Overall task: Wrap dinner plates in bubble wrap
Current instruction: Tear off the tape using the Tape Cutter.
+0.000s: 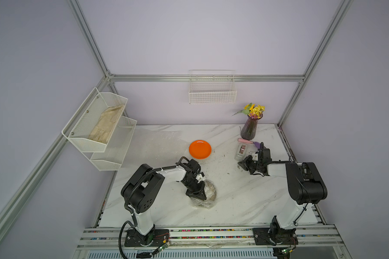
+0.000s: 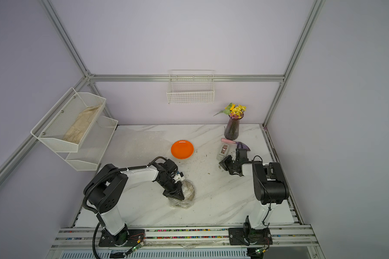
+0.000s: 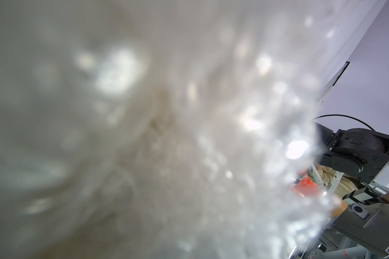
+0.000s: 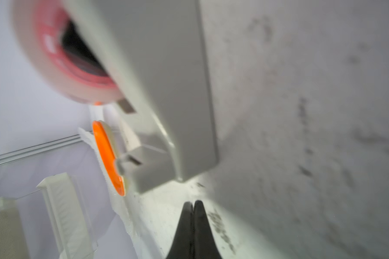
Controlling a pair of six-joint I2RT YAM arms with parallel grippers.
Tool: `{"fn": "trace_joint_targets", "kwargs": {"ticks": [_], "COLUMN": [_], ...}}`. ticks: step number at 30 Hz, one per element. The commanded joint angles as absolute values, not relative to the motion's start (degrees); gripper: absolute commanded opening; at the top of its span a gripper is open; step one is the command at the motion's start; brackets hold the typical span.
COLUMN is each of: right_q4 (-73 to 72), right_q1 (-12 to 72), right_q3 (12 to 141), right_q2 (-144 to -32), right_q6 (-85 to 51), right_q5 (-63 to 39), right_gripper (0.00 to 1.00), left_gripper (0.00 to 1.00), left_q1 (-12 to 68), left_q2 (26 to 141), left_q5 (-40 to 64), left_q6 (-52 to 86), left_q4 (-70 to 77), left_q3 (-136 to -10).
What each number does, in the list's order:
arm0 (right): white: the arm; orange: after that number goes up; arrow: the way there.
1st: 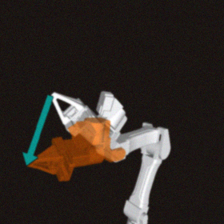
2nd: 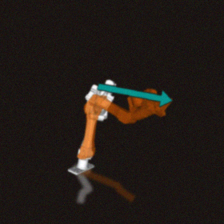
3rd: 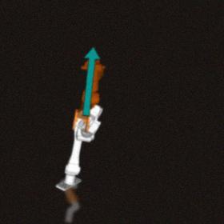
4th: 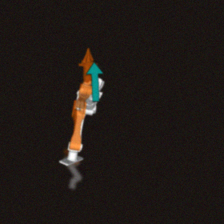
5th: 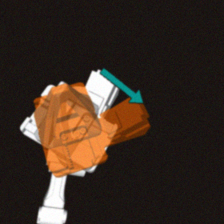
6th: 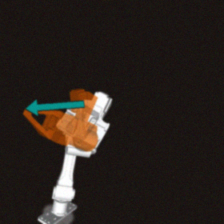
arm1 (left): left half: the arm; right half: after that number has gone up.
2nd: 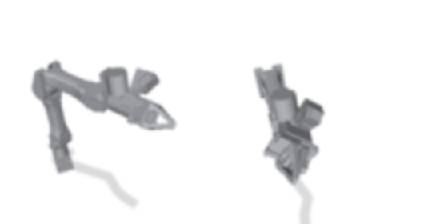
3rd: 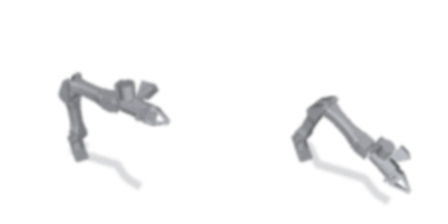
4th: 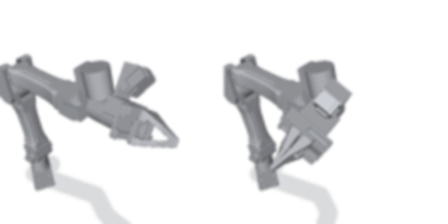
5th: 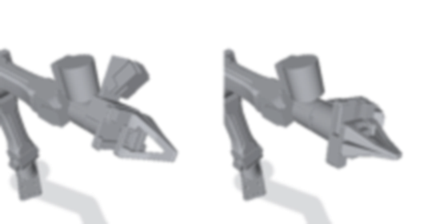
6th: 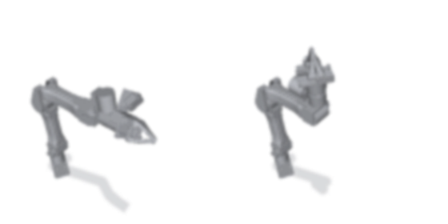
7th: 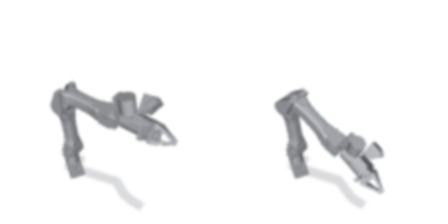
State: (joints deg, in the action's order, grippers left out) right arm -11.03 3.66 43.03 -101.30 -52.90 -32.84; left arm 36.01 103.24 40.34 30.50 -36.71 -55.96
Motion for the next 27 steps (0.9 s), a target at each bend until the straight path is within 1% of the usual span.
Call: {"fn": "trace_joint_targets", "kwargs": {"ticks": [1,3,5,8,12,14,17,22,27], "right_q4": [3.71,8.02,6.14,4.12,6.71,10.94,15.32,22.12,27.91], "right_q1": [4.81,5.25,5.19,6.1,8.71,10.75,13.71,20.0,28.35], "right_q3": [41.69,43.29,42.21,42.8,45.51,46.95,46.85,46.92,46.87], "right_q2": [-101.61,-101.19,-99.64,-94.48,-86.49,-82.96,-77.48,-68.41,-61.51], "right_q6": [-54.54,-53.13,-53.46,-50.13,-41.84,-38.18,-36.35,-37.49,-40.51], "right_q5": [-26.67,-26.51,-26.87,-25.22,-24.49,-25.06,-26.83,-27.57,-26.18], "right_gripper": [0.0,0.0,0.0,0.0,0.0,0.0,0.0,0.0,0.0], "left_gripper": [0.14,0.14,0.14,0.14,0.14,0.13,0.13,0.13,0.13], "left_q1": [36.65,36.76,36.74,36.82,36.83,36.76,36.78,36.74,36.74], "left_q2": [107.86,107.96,107.96,107.58,106.7,106.52,106.57,106.26,106.43], "left_q5": [30.41,30.4,30.25,30.02,29.11,28.83,28.99,30.46,30.63], "left_q6": [32.07,32.17,32.17,32.21,32.43,32.22,32.08,32.03,31.72], "left_q4": [-37.09,-37.0,-36.89,-36.66,-35.81,-35.43,-35.07,-33.66,-32.43], "left_q3": [-52.56,-52.52,-52.47,-52.12,-52.26,-52.77,-53.43,-53.07,-53.17]}}
